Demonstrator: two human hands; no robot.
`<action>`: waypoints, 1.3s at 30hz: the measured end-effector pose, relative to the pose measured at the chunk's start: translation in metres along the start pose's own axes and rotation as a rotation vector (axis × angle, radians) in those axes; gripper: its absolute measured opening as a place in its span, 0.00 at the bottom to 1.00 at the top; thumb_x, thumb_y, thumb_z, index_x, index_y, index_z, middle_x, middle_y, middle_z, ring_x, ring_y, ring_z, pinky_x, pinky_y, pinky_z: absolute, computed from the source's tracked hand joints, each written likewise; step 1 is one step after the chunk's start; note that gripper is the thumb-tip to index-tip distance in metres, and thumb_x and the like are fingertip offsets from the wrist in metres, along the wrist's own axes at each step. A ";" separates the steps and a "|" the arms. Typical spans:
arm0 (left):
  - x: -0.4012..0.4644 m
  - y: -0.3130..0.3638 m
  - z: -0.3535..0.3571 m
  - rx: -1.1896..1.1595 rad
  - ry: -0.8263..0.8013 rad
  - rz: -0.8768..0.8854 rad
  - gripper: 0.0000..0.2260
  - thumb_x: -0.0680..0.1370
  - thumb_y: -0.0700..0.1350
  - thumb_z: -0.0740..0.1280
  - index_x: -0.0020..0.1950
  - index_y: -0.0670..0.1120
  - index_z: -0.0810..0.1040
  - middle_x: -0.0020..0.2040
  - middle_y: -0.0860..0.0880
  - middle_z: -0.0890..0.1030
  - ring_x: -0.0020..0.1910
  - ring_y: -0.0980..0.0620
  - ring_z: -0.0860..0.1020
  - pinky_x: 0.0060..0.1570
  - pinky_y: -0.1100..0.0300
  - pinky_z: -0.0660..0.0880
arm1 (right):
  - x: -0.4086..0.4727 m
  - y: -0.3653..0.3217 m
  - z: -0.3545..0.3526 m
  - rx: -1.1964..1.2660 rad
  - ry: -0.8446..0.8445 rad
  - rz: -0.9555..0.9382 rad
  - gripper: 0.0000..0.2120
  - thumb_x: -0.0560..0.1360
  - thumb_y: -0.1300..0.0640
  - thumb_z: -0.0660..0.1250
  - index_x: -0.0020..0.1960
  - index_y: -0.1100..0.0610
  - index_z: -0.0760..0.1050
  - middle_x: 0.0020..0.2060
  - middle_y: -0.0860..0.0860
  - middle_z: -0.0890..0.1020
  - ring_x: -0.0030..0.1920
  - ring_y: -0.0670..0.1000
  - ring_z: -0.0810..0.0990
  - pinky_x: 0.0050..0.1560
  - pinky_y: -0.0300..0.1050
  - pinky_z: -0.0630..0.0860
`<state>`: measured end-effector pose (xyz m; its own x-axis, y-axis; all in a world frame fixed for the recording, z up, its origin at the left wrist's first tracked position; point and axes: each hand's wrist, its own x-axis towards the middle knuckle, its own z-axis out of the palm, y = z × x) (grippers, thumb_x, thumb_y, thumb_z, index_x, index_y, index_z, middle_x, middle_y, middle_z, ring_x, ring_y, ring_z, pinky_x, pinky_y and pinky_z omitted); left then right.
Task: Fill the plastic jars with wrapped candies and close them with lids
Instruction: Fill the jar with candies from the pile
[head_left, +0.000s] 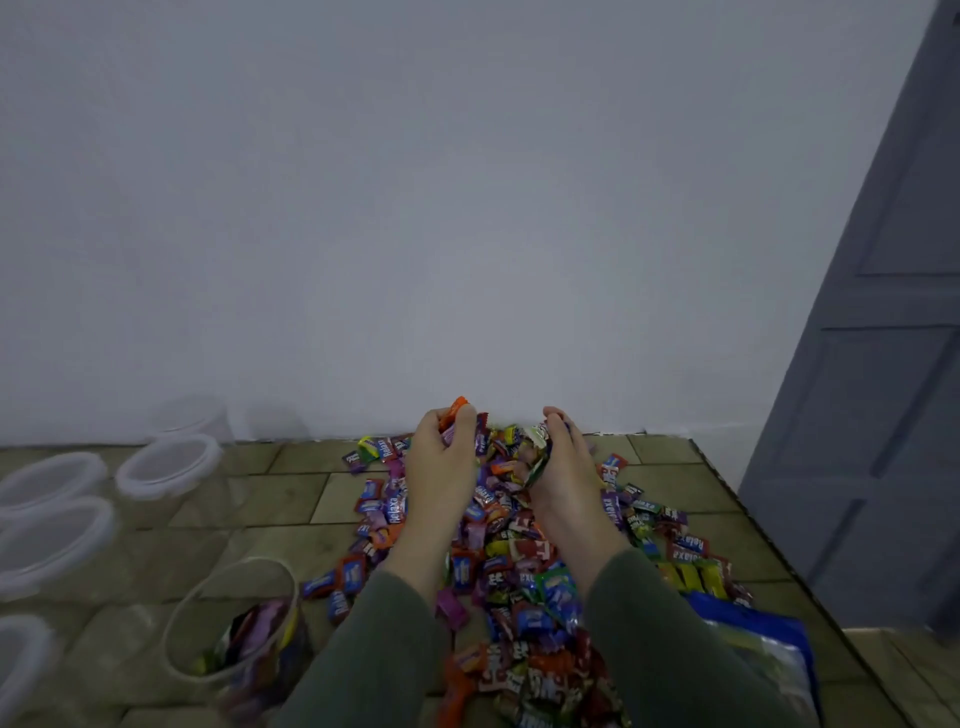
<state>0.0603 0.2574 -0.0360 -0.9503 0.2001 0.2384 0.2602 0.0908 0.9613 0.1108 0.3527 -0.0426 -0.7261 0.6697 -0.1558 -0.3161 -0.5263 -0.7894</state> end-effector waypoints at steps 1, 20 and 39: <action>-0.002 0.004 -0.006 -0.017 -0.002 0.010 0.10 0.81 0.54 0.61 0.47 0.50 0.74 0.38 0.47 0.75 0.34 0.51 0.72 0.34 0.58 0.68 | -0.006 0.000 0.005 0.028 0.007 0.003 0.07 0.83 0.55 0.58 0.58 0.52 0.73 0.37 0.50 0.71 0.27 0.46 0.69 0.27 0.41 0.66; -0.032 0.019 -0.188 -0.128 0.102 0.057 0.07 0.80 0.50 0.64 0.45 0.49 0.77 0.40 0.53 0.80 0.34 0.54 0.73 0.35 0.56 0.69 | -0.129 0.074 0.129 0.177 -0.103 0.037 0.08 0.82 0.58 0.56 0.49 0.52 0.72 0.43 0.52 0.69 0.26 0.47 0.69 0.25 0.40 0.64; -0.042 -0.038 -0.224 -0.087 -0.060 0.232 0.05 0.80 0.44 0.65 0.45 0.50 0.75 0.36 0.63 0.78 0.36 0.65 0.75 0.40 0.69 0.71 | -0.150 0.125 0.148 0.065 0.113 -0.199 0.08 0.83 0.55 0.56 0.49 0.43 0.70 0.46 0.45 0.74 0.41 0.50 0.71 0.39 0.46 0.72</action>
<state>0.0518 0.0273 -0.0515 -0.8542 0.2637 0.4481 0.4523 -0.0483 0.8906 0.0895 0.1092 -0.0301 -0.5739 0.8160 -0.0691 -0.4874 -0.4081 -0.7720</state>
